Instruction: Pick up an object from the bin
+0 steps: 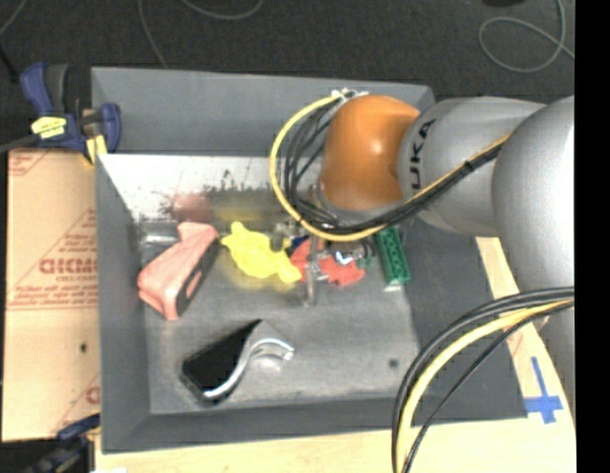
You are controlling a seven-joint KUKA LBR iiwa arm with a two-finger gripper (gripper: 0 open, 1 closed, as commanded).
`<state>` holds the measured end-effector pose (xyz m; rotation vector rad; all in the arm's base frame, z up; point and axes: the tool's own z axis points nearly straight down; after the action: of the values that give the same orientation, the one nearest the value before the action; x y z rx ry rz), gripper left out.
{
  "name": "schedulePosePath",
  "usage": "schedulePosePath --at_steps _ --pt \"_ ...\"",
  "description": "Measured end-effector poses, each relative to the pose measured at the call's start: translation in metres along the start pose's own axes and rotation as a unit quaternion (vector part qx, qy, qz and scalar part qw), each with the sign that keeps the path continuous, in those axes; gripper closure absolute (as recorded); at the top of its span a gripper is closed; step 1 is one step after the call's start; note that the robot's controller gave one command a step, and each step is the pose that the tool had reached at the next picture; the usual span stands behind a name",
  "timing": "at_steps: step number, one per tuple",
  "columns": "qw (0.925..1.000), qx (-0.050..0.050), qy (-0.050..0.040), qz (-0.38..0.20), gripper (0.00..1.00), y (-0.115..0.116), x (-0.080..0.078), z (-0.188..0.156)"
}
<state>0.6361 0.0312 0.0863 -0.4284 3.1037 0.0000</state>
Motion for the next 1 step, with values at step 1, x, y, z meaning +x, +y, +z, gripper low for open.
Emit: schedulePosePath --at_steps 1 --pt "0.9999 0.001 -0.0032 -0.014 0.00 -0.0106 0.0109 0.0200"
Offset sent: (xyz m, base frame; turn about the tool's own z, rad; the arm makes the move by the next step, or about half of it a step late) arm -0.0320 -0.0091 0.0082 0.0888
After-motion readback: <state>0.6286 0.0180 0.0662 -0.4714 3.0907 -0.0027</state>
